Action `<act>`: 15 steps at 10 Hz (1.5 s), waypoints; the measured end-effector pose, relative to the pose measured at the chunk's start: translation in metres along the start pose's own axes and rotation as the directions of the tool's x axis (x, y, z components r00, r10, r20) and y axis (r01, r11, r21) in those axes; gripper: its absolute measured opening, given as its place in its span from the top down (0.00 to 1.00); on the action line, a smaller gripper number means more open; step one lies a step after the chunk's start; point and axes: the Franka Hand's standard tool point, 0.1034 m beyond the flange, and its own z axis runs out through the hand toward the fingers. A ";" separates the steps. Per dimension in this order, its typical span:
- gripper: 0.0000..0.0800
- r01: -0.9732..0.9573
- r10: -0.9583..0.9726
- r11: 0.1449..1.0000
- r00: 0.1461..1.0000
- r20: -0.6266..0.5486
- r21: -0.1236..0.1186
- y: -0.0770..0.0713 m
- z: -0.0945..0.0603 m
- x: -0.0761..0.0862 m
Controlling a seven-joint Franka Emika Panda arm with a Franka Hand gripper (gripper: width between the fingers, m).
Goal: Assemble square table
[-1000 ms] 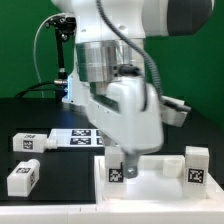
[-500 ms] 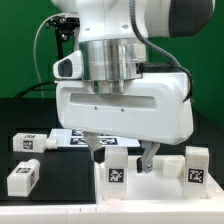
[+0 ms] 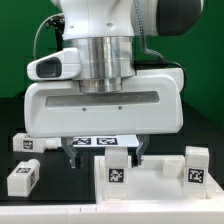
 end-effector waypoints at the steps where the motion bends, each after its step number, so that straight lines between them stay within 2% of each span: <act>1: 0.20 -0.019 0.019 1.000 1.000 0.000 0.000 0.000 0.000 0.000; 2: 0.40 -0.049 0.049 0.999 0.999 0.001 0.000 0.001 0.000 0.000; 3: 0.40 -0.133 0.133 0.991 0.991 0.001 0.000 0.000 0.001 0.000; 4: 0.65 -0.214 0.214 0.977 0.977 0.001 0.000 0.000 0.001 0.000; 6: 0.64 -0.331 0.331 0.944 0.944 0.000 0.000 0.000 0.001 0.000; 8: 0.64 -0.496 0.496 0.868 0.868 -0.005 -0.001 -0.004 0.002 0.000; 11: 0.64 -0.775 0.775 0.632 0.631 0.023 -0.027 -0.005 0.003 0.001; 13: 0.64 -0.951 0.951 0.308 0.307 0.028 -0.041 -0.006 0.004 0.001; 15: 0.64 -0.998 0.998 0.055 0.054 0.035 -0.031 -0.008 0.005 0.001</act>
Offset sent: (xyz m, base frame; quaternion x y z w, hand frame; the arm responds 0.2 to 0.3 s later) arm 0.0000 0.0000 0.0000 0.0000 0.0000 0.1938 0.9810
